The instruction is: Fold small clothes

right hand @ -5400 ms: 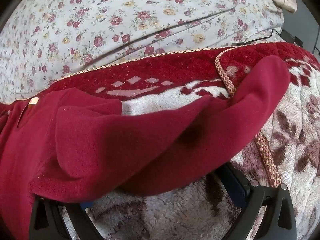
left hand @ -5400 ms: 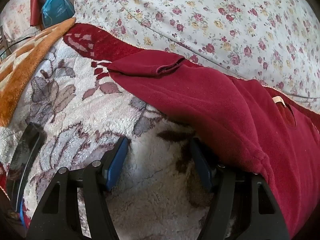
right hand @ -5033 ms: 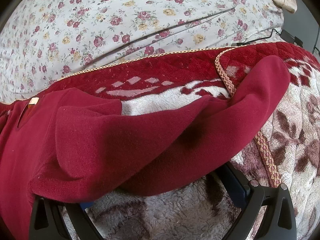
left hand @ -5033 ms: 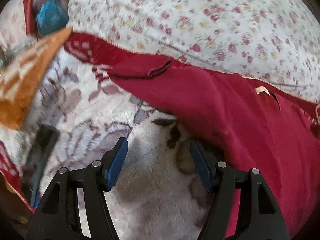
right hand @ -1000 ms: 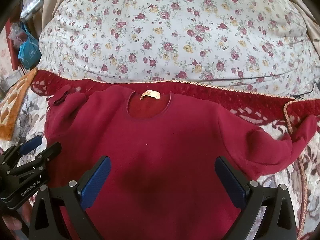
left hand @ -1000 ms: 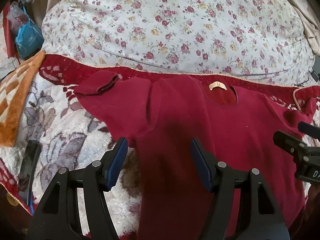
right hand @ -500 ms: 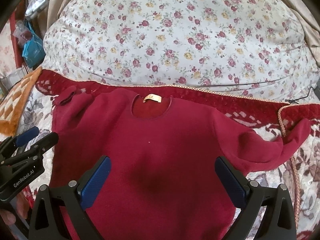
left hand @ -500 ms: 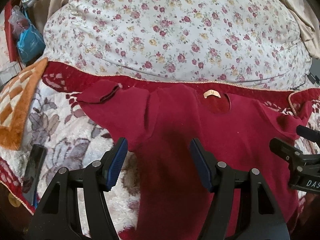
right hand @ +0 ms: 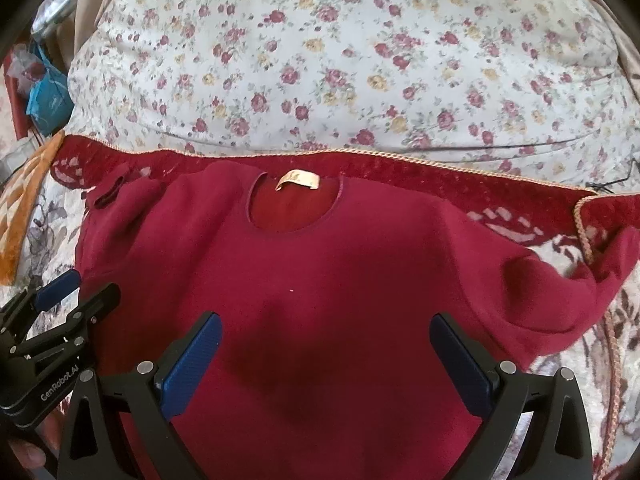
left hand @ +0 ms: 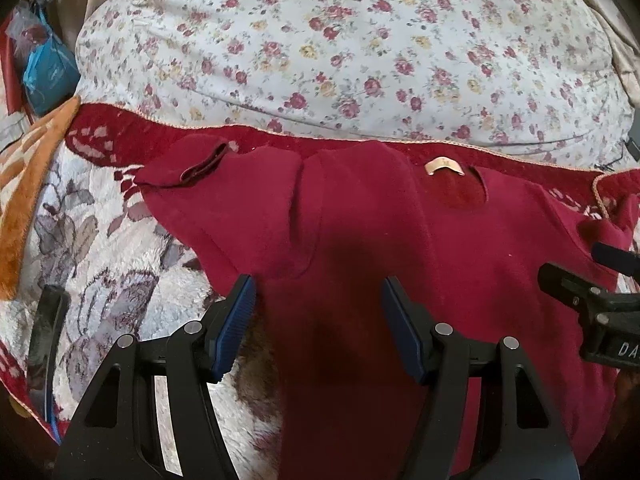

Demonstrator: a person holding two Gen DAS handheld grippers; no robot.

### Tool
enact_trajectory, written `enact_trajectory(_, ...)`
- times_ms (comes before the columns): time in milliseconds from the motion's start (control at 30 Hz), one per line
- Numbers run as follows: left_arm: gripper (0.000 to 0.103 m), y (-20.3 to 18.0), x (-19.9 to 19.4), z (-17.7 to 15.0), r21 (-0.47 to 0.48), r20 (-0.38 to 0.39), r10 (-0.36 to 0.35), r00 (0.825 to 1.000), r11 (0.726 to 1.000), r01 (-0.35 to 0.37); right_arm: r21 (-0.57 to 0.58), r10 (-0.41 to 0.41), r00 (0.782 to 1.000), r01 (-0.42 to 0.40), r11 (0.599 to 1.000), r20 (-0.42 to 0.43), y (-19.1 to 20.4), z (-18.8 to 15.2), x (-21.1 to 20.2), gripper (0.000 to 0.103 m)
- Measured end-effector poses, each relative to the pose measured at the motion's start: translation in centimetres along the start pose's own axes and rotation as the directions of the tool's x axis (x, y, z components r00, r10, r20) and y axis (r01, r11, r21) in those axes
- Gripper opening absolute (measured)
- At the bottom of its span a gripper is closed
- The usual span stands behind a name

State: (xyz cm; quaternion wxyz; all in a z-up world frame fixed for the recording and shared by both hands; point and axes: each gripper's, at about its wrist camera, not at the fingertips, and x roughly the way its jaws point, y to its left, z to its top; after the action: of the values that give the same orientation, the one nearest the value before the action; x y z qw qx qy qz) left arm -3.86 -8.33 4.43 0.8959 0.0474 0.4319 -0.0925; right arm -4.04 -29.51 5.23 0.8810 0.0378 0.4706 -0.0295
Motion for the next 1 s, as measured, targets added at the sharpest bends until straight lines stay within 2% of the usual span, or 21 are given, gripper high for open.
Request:
enact_trajectory(400, 0.065, 1.9, 0.5, 0.1, -0.038, -0.002, 0.014, 1.000, 0.999, -0.014, -0.059, 0.012, 1.000, -0.013, 0.998, -0.009, 2.2, 1.0, 1.5, 0.103)
enact_trajectory(567, 0.065, 3.6, 0.7, 0.4, -0.070, -0.008, 0.035, 0.999, 0.997, -0.035, -0.094, 0.048, 0.999, -0.049, 0.994, -0.008, 3.6, 1.8, 1.7, 0.103)
enact_trajectory(633, 0.065, 4.7, 0.7, 0.6, -0.094, -0.014, 0.047, 0.999, 0.994, -0.048, -0.109, 0.065, 0.998, -0.066, 0.992, -0.007, 4.3, 2.2, 2.0, 0.099)
enact_trajectory(700, 0.065, 6.0, 0.7, 0.7, -0.122, -0.014, 0.078, 0.997, 0.989, -0.079, -0.124, 0.071, 0.997, -0.071, 0.990, -0.001, 5.1, 2.7, 2.3, 0.086)
enact_trajectory(733, 0.065, 6.5, 0.7, 0.7, -0.130, -0.012, 0.096, 0.995, 0.987, -0.097, -0.130, 0.076, 0.997, -0.076, 0.989, 0.000, 5.4, 3.0, 2.5, 0.084)
enact_trajectory(800, 0.065, 7.8, 0.7, 0.8, -0.152, -0.008, 0.136, 0.991, 0.979, -0.135, -0.134, 0.104, 0.995, -0.105, 0.985, -0.011, 6.3, 3.7, 3.3, 0.078)
enact_trajectory(867, 0.065, 8.9, 0.8, 0.8, -0.180, -0.016, 0.148, 0.989, 0.972, -0.148, -0.121, 0.151, 0.988, -0.154, 0.981, -0.030, 7.0, 4.6, 4.1, 0.077)
enact_trajectory(933, 0.065, 10.1, 1.2, 0.9, -0.220, -0.030, 0.152, 0.988, 0.963, -0.155, -0.100, 0.235, 0.971, -0.239, 0.966, -0.047, 8.1, 5.6, 4.7, 0.077)
enact_trajectory(1000, 0.065, 11.1, 1.6, 0.9, -0.242, -0.044, 0.171, 0.984, 0.954, -0.177, -0.088, 0.326, 0.943, -0.330, 0.940, -0.061, 9.6, 6.9, 5.2, 0.077)
